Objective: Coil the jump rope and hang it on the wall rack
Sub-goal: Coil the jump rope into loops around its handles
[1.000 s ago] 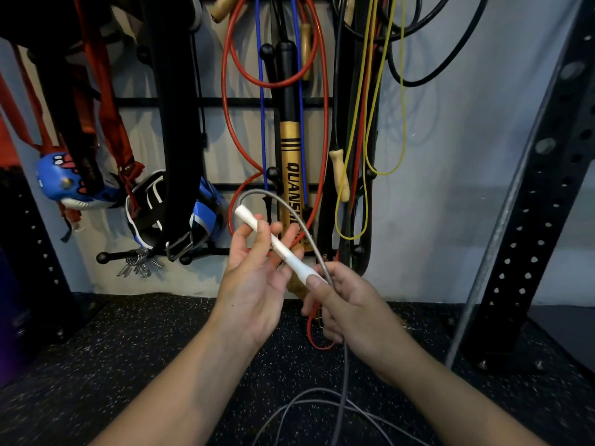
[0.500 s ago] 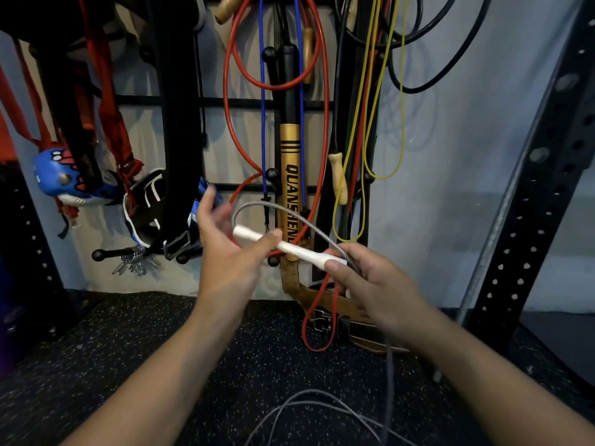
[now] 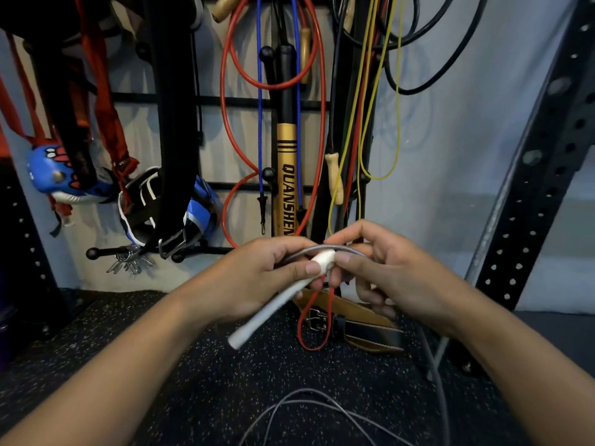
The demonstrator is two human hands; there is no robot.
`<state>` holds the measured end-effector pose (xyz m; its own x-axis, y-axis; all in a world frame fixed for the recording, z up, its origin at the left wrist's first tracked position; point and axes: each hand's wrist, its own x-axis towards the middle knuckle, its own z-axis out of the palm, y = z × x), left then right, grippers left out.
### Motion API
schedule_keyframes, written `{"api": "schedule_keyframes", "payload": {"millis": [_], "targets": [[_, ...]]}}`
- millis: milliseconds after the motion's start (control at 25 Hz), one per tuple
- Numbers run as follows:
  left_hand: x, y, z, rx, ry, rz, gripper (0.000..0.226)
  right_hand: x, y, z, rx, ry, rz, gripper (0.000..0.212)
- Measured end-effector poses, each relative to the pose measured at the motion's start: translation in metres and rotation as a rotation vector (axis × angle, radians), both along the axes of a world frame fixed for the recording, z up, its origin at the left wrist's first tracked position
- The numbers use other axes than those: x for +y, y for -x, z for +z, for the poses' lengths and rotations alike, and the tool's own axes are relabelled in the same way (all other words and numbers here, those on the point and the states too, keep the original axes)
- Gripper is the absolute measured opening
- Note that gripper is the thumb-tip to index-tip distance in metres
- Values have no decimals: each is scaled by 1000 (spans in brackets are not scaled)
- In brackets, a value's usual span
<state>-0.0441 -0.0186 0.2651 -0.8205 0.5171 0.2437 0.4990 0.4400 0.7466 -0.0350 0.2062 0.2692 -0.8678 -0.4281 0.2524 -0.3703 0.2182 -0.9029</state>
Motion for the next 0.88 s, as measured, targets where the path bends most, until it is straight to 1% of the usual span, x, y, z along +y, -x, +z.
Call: {"api": "schedule_keyframes", "payload": {"millis": [120, 240, 400, 520, 560, 600, 680, 760, 800, 880], "targets": [[9, -6, -3, -35, -33, -20, 25, -4, 0, -2, 64, 74, -33, 17], [17, -10, -2, -46, -95, 23, 33, -5, -3, 2, 97, 163, -78, 20], [22, -13, 0, -64, -173, 39, 28, -2, -6, 2, 134, 125, -118, 18], [25, -13, -5, -105, -262, 78, 31, -3, -5, -1, 74, 147, -101, 23], [25, -11, -6, -129, -340, 114, 33, -2, -4, -3, 38, 144, -85, 25], [24, -8, -6, -162, -461, 160, 34, -1, -4, -5, -1, 133, -75, 25], [17, 2, -2, -236, -786, 263, 37, 6, -3, -9, -86, 110, -90, 28], [10, 9, 2, -295, -1104, 317, 37, 10, -2, -17, -151, 91, -112, 35], [10, 10, 3, -329, -1216, 324, 37, 9, -1, -22, -178, 86, -110, 38], [15, 11, 0, -410, -1349, 334, 41, -2, -1, -30, -227, 111, -76, 42]]}}
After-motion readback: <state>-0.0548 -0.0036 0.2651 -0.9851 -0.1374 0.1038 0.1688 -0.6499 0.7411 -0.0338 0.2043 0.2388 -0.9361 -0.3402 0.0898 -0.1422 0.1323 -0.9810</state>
